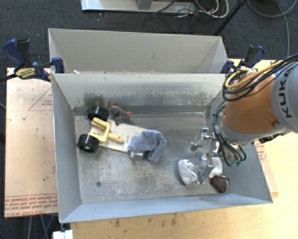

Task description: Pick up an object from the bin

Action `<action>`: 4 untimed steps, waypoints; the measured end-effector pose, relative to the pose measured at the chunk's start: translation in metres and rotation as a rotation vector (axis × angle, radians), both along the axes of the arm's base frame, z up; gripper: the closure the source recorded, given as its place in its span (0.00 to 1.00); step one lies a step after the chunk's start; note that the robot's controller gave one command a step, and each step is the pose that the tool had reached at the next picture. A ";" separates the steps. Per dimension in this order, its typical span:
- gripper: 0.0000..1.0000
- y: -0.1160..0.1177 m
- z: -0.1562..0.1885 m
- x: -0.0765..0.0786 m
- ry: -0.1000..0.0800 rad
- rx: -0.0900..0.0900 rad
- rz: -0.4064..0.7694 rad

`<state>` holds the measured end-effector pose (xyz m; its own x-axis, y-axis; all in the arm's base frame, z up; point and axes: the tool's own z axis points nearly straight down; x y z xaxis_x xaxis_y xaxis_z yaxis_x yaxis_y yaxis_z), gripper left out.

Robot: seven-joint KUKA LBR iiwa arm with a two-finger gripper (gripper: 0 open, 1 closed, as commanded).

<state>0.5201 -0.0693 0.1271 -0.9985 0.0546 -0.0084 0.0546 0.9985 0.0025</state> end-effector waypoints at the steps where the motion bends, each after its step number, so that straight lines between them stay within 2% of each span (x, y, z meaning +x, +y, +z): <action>1: 1.00 -0.031 -0.054 -0.011 0.000 0.000 0.288; 2: 1.00 -0.031 -0.054 -0.011 0.000 0.000 0.288; 3: 1.00 -0.024 0.073 -0.016 0.006 -0.003 0.298; 4: 1.00 -0.024 0.073 -0.016 0.006 -0.002 0.298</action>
Offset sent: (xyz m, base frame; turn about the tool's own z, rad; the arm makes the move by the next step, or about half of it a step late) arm 0.0000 0.0000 0.0000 0.0000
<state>0.5037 -0.0932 0.1996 -0.9705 -0.2410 -0.0024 -0.2410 0.9705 0.0006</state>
